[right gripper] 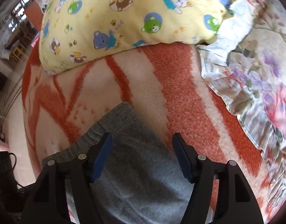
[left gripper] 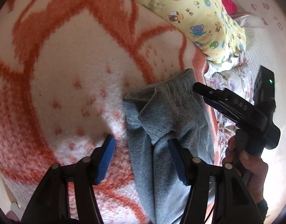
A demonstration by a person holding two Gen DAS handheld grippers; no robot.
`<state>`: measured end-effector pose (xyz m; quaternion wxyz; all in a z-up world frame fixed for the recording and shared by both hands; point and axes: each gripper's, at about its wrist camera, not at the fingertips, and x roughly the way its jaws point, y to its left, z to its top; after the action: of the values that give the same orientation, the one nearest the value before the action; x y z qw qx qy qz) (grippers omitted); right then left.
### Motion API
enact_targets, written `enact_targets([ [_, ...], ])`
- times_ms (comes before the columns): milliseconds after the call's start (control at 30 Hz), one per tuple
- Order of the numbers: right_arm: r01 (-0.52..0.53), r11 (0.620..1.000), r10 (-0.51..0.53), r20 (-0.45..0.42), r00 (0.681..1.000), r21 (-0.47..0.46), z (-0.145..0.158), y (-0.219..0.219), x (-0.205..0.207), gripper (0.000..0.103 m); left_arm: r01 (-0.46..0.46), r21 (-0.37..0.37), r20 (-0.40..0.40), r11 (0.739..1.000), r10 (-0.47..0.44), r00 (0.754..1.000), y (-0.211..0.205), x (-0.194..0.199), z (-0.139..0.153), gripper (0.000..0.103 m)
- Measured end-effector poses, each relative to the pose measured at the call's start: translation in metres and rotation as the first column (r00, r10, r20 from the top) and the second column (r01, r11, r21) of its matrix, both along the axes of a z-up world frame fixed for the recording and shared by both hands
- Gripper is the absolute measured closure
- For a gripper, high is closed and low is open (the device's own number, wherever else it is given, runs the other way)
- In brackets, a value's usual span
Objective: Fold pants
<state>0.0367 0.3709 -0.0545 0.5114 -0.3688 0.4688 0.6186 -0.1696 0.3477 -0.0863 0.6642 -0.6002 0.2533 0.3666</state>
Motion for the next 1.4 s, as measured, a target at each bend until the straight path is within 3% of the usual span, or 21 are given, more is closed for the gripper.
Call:
enact_targets([
  [200,-0.019,1.000,0.019,-0.012,1.000,0.021,-0.014,0.008,-0.003,0.038,-0.007,0.013,-0.065,1.000,0.008,0.998,-0.001,0.017,0.005,0.025],
  [233,-0.021,0.999,0.022,-0.032,0.999,0.025,-0.013,0.008,-0.003,0.046,-0.008,0.010,-0.069,1.000,0.008,0.998,0.000,0.018,0.006,0.025],
  [267,-0.024,0.999,0.026,-0.063,0.998,0.032,-0.012,0.008,-0.003,0.064,-0.006,0.011,-0.069,1.000,0.006,0.998,0.000,0.019,0.006,0.025],
  [300,-0.027,0.999,0.029,-0.075,0.997,0.033,-0.012,0.008,-0.003,0.070,0.004,0.018,-0.068,1.000,-0.003,0.998,0.000,0.019,0.006,0.027],
  [333,-0.024,0.999,0.026,-0.066,0.998,0.035,-0.011,0.009,-0.003,0.084,0.016,0.036,-0.070,0.999,-0.014,0.997,-0.001,0.019,0.006,0.040],
  [367,-0.018,0.999,0.020,-0.057,0.998,0.037,-0.010,0.008,-0.003,0.089,0.037,0.056,-0.076,0.998,-0.033,0.997,-0.001,0.019,0.006,0.052],
  [400,-0.012,0.999,0.015,-0.058,0.998,0.045,-0.008,0.007,-0.003,0.091,0.061,0.062,-0.069,0.996,-0.057,0.996,0.000,0.018,0.003,0.078],
  [433,-0.003,0.998,0.007,-0.064,0.998,0.056,-0.005,0.006,-0.003,0.096,0.079,0.049,-0.041,0.996,-0.077,0.996,0.002,0.016,-0.001,0.082],
  [567,0.056,0.993,-0.042,-0.138,0.989,0.102,0.010,-0.008,0.009,0.098,0.096,0.000,0.056,0.995,-0.096,0.994,0.009,0.003,-0.007,0.088],
  [733,0.130,0.980,-0.096,-0.216,0.972,0.150,0.031,-0.036,0.025,0.099,0.122,0.005,0.094,0.993,-0.122,0.988,0.008,0.001,0.000,0.091],
  [1000,0.241,0.947,-0.174,-0.290,0.941,0.213,0.071,-0.075,0.056,0.099,0.185,0.140,0.142,0.973,-0.204,0.969,-0.010,0.012,0.049,0.091],
  [1400,0.457,0.843,-0.345,-0.366,0.864,0.284,0.109,-0.192,0.105,0.099,0.354,0.278,0.167,0.893,-0.408,0.898,-0.070,0.055,0.098,0.091],
])
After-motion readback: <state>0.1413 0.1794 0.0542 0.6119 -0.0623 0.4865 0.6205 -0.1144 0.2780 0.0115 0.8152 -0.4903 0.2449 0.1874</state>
